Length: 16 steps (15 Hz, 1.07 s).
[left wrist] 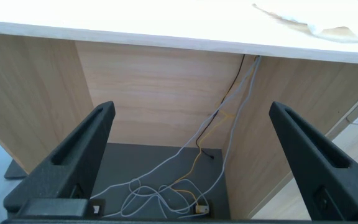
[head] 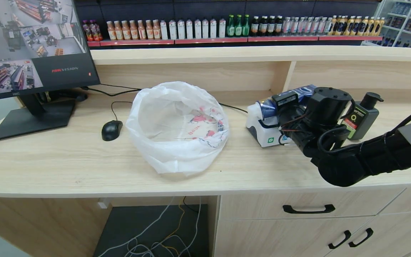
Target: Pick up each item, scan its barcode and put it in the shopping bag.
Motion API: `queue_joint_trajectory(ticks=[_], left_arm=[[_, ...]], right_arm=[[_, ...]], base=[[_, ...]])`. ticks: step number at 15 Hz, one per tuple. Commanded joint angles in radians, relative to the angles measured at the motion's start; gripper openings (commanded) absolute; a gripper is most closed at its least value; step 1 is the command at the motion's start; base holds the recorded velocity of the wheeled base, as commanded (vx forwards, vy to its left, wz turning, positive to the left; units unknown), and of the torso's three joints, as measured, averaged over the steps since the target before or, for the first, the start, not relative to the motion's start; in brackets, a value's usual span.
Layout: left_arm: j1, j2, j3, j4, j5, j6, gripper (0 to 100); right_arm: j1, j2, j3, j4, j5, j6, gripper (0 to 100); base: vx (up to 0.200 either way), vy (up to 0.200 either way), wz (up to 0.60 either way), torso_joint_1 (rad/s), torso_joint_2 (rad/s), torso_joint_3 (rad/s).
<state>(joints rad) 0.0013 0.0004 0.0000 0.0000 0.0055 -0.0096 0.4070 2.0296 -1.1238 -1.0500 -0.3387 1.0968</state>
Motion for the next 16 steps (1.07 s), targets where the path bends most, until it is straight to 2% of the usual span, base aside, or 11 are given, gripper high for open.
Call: queue_joint_trajectory(ticks=[1,10,16], left_arm=[[0.0,0.0,0.0,0.0,0.001,-0.001,100],[0.0,0.0,0.0,0.0,0.001,0.0,100],[0.0,0.0,0.0,0.0,0.001,-0.001,100]], right_arm=[[0.001,-0.003,0.001,-0.001,-0.002,0.0,0],[0.007,-0.049,0.006,0.001,0.001,-0.008,0],[0.069,-0.118,0.013,-0.002,-0.016,-0.144,0]], base=[[0.0,0.0,0.0,0.0,0.0,0.0],[0.0,0.0,0.0,0.0,0.0,0.0],[0.0,0.0,0.0,0.0,0.0,0.0]])
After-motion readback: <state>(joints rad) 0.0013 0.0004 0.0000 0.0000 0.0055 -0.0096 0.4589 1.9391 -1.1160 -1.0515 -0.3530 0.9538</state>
